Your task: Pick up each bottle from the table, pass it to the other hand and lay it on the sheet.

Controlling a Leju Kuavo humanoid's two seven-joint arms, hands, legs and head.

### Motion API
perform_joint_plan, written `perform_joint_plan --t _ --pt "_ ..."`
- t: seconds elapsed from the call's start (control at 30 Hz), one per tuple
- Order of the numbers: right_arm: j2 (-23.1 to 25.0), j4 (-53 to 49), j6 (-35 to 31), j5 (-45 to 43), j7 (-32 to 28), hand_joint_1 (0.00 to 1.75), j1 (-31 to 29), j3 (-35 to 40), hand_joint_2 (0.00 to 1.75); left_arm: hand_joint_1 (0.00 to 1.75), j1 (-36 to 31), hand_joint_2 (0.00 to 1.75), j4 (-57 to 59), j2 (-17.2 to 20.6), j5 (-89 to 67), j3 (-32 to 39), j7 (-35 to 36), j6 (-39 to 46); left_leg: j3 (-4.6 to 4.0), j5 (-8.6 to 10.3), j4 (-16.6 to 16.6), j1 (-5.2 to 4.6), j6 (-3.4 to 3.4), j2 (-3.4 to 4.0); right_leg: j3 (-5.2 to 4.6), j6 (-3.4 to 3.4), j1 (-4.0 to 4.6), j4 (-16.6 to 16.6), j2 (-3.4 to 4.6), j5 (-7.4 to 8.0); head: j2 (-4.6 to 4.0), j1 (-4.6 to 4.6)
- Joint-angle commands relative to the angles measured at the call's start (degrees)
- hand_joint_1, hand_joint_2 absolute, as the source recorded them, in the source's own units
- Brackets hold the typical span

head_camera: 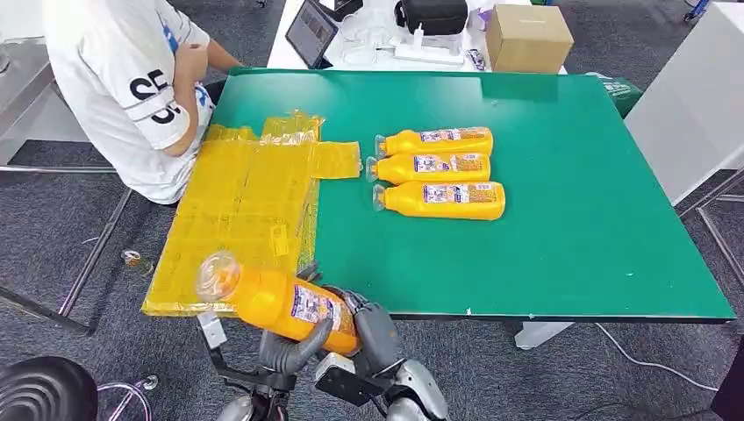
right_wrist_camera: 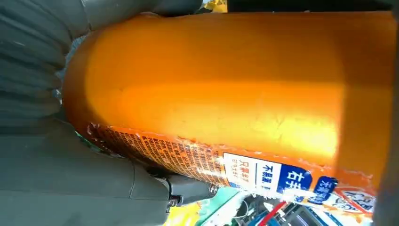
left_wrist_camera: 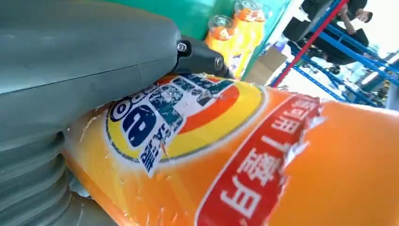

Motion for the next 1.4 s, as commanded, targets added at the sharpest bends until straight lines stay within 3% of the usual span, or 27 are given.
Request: perform_joint_plan --t 0.03,0.23,0.27,0.3,0.33,0.37,0.57,0.77,1.03,1.2,1.33,1.4 --pt "-0.44 4.23 2.91 1.77 0.51 1.75 0.81 3.83 1.75 1.75 -4.02 1.75 1.91 -1.48 4.03 -5.29 2.42 -5.58 0.14 -0.04 -0.01 0.03 0.08 -0.21 0.25 -0.11 0.07 -0.05 -0.28 -0.10 0.00 0.00" --pt "-0.24 4.96 1.51 3.90 1.80 1.75 0.47 3.78 1.75 1.75 -3.87 1.75 1.91 -1.26 6.15 -5.72 2.99 -6.21 0.24 -0.07 -0.02 0.03 0.09 -0.22 0.35 -0.15 0.07 -0.06 -0.30 -0.14 0.00 0.00" --pt "-0.09 5.01 1.15 3.97 2.13 1.45 0.53 3.53 1.75 1.75 -3.81 1.75 1.77 -1.22 6.09 -5.74 2.98 -6.05 0.35 -0.12 -0.02 0.05 0.12 -0.21 0.49 -0.19 0.11 -0.09 -0.31 -0.17 0.00 0.00" --pt "0.13 4.86 0.77 3.77 2.35 0.00 0.66 3.20 1.75 1.75 -3.72 1.75 1.51 -1.14 6.02 -5.70 2.89 -5.99 0.23 -0.07 -0.02 0.03 0.09 -0.20 0.34 -0.14 0.08 -0.06 -0.27 -0.13 0.00 0.00" --pt "0.45 4.51 1.02 2.93 2.55 0.00 0.90 2.59 1.75 1.75 -3.53 1.75 0.75 -0.91 4.20 -5.65 1.72 -4.51 0.34 -0.11 -0.02 0.04 0.11 -0.20 0.47 -0.19 0.10 -0.08 -0.29 -0.17 0.00 0.00" --pt "0.51 3.95 1.87 1.91 2.73 0.00 1.11 2.11 0.00 1.75 -3.52 1.75 0.48 -1.01 4.01 -5.20 1.60 -4.06 0.15 -0.04 -0.01 0.03 0.07 -0.18 0.24 -0.12 0.06 -0.04 -0.22 -0.10 0.00 0.00" --pt "-0.66 -0.34 6.01 -2.53 1.78 0.00 2.43 0.78 0.00 1.75 -4.20 1.75 -1.01 -1.07 -0.79 -3.57 -0.20 0.73 0.27 -0.12 0.03 0.06 0.11 -0.23 0.43 -0.18 0.11 -0.04 -0.27 -0.18 0.00 0.00" --pt "-3.84 -11.38 13.92 -11.22 -0.54 0.00 5.70 -2.51 0.00 1.75 -8.33 1.75 -2.03 -1.51 -11.91 1.10 -5.10 13.44 0.23 -0.09 0.07 0.06 0.12 -0.33 0.42 -0.20 0.12 0.00 -0.39 -0.19 0.00 0.04" --pt "-3.94 -12.47 14.97 -11.43 -0.31 0.00 6.08 -3.09 0.00 1.75 -9.07 1.75 -2.05 -1.67 -12.73 1.91 -5.32 14.28 0.25 -0.08 -0.02 0.04 0.09 -0.06 0.35 -0.15 0.08 -0.08 -0.09 -0.06 0.00 0.00" --pt "-5.58 -19.66 19.77 -16.92 -4.75 0.00 7.75 -5.50 0.00 1.75 -14.62 1.75 -1.65 -1.25 -23.49 6.35 -10.50 29.32 0.18 -0.06 0.04 0.05 0.09 -0.19 0.32 -0.18 0.10 0.00 -0.24 -0.09 0.00 0.00" --pt "-4.62 -30.23 27.90 -27.79 -7.43 0.00 9.75 -13.26 0.00 1.75 -21.98 1.75 2.03 1.68 -33.26 12.54 -13.08 42.32 0.21 -0.06 0.07 0.05 0.10 -0.14 0.35 -0.23 0.12 0.05 -0.19 -0.08 0.00 0.00" --pt "-2.43 -33.76 28.17 -31.55 -7.43 0.00 10.26 -18.33 0.00 1.75 -25.81 1.75 6.78 4.08 -42.05 13.48 -10.39 47.85 0.18 -0.03 0.06 0.03 0.09 -0.03 0.29 -0.23 0.10 0.07 -0.06 -0.02 0.00 -0.02"
